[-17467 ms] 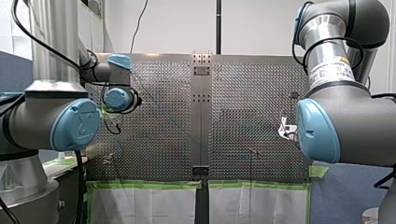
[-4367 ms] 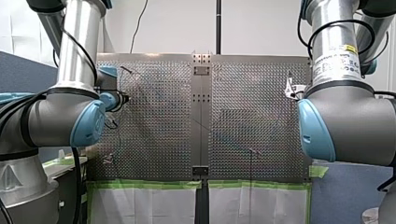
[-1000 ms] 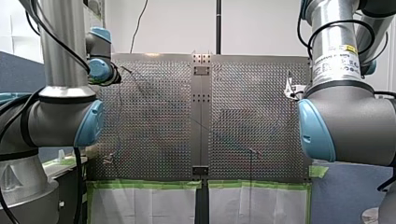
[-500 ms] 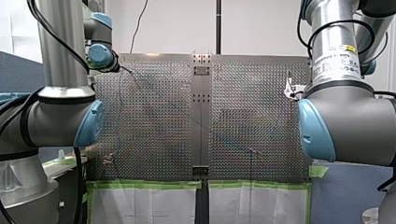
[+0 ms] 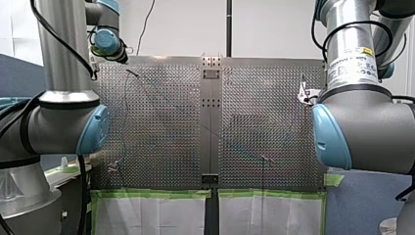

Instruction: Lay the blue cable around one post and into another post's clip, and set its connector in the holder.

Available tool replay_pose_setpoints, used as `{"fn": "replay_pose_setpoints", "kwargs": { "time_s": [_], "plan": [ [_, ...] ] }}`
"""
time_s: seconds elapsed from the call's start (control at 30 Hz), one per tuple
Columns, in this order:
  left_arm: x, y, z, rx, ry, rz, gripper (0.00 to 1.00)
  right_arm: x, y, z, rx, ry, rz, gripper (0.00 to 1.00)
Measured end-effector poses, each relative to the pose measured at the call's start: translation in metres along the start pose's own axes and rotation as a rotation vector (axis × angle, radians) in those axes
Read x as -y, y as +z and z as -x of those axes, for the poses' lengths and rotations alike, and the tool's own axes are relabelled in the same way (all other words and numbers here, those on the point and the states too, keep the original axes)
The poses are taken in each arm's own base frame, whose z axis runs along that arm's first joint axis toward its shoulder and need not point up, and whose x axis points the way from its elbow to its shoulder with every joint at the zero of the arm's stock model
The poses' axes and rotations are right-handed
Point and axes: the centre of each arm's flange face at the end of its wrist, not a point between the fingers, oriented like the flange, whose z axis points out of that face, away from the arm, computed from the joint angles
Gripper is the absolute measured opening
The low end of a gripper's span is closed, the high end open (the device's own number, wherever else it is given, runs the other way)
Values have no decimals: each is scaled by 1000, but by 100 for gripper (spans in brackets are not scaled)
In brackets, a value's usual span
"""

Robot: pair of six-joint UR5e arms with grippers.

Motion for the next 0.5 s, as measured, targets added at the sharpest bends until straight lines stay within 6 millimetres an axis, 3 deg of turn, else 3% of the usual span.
{"fn": "replay_pose_setpoints", "kwargs": {
  "time_s": [0.17, 0.5],
  "plan": [
    [7, -2, 10, -17, 49, -6, 87, 0, 0, 0, 0, 1, 0, 100],
    [10, -12, 4, -101, 139, -4, 87, 1, 0, 0, 1, 1, -1, 100]
  ]
}}
